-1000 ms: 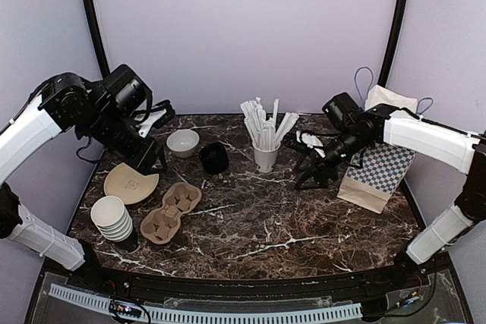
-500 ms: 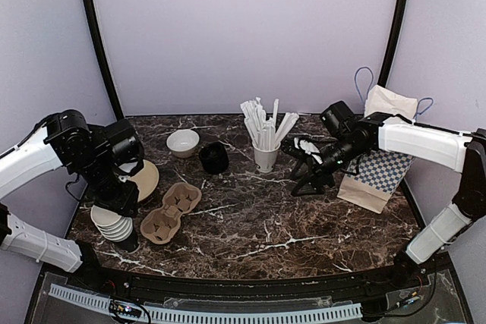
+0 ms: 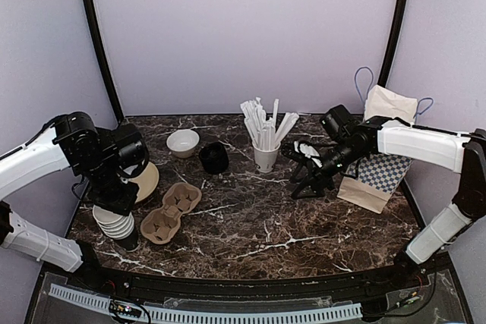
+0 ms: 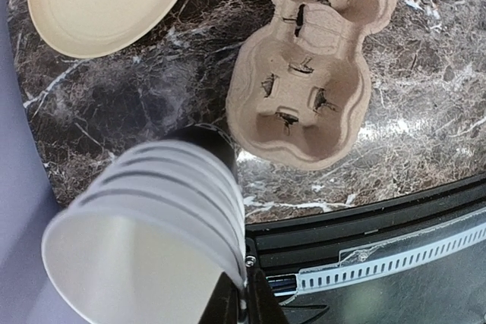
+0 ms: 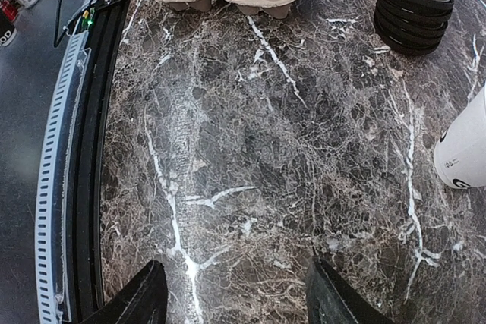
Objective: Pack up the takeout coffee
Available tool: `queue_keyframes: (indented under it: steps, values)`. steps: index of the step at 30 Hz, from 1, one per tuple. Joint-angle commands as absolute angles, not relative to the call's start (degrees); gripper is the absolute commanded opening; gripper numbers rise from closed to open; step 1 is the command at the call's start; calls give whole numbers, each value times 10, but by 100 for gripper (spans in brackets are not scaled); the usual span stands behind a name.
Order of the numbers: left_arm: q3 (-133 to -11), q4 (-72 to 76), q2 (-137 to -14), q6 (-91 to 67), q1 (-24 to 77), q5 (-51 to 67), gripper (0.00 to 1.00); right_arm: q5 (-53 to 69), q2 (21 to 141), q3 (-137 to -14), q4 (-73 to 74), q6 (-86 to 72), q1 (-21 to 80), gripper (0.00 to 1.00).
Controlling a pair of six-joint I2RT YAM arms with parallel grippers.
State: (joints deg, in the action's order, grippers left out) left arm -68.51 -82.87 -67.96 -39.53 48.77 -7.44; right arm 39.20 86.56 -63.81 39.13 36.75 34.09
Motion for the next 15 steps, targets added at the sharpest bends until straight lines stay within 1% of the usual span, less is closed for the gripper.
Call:
queue_keyframes:
  steps: [1, 5, 11, 15]
  values:
    - [-700, -842, -688, -391, 490, -107, 7, 394, 858, -631, 378, 362, 342, 62]
    - [-715, -840, -709, -379, 489, -156, 0, 387, 858, -630, 376, 361, 342, 61]
    - [-750, -811, -732, -328, 482, -223, 0, 380, 860, -628, 374, 359, 342, 61]
    - [-742, -752, -741, -274, 458, -212, 0, 379, 862, -628, 376, 358, 342, 61]
